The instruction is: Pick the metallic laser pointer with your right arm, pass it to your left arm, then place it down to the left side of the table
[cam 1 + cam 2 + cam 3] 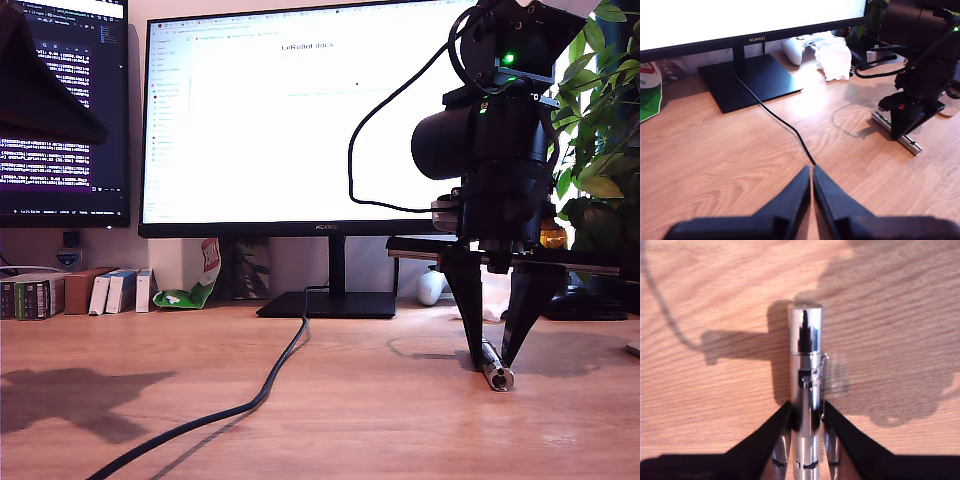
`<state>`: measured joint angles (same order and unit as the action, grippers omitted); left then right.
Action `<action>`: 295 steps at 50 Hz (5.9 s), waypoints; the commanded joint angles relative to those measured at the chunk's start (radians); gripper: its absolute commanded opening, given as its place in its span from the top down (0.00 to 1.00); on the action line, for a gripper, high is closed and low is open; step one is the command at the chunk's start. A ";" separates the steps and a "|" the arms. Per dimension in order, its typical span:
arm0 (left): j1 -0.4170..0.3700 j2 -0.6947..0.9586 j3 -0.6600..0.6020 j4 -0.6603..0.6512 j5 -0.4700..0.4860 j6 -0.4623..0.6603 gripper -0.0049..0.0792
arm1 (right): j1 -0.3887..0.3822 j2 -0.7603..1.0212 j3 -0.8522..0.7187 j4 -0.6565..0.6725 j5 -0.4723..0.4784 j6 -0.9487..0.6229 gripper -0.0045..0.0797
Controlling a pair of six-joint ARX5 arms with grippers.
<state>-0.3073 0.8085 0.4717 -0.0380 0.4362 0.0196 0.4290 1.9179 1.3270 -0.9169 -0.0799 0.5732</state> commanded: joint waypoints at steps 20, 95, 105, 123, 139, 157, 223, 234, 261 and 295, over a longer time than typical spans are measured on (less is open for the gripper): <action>-0.003 0.002 0.002 0.008 0.003 0.003 0.97 | 0.034 0.016 0.023 -0.028 -0.053 -0.116 0.96; 0.101 0.471 0.002 1.133 0.578 -1.225 0.68 | 0.240 -0.314 0.332 -0.037 -0.422 -0.507 0.96; 0.086 0.488 0.025 1.241 0.577 -1.277 0.68 | 0.244 -0.314 0.332 0.018 -0.473 -0.467 0.96; 0.018 0.513 0.112 1.259 0.566 -1.269 0.68 | 0.282 -0.314 0.332 0.053 -0.497 -0.436 0.96; -0.045 0.528 0.138 1.255 0.565 -1.268 0.68 | 0.326 -0.314 0.332 0.096 -0.499 -0.413 0.96; -0.046 0.528 0.138 1.217 0.598 -1.247 0.68 | 0.343 -0.314 0.332 0.091 -0.522 -0.405 0.96; 0.011 0.528 0.156 0.925 0.678 -0.787 0.61 | 0.363 -0.320 0.332 -0.001 -0.550 -0.415 0.96; 0.011 0.528 0.224 0.916 0.680 -0.789 0.61 | 0.391 -0.320 0.332 -0.024 -0.549 -0.430 0.96; 0.011 0.528 0.307 0.734 0.789 -0.770 0.61 | 0.408 -0.320 0.332 -0.032 -0.538 -0.469 0.96; 0.011 0.528 0.307 0.636 0.882 -0.686 0.67 | 0.386 -0.320 0.357 -0.026 -0.537 -0.470 0.96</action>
<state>-0.3042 1.3109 0.7891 0.6075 1.3273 -0.6872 0.8104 1.6085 1.6604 -0.9661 -0.5922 0.1143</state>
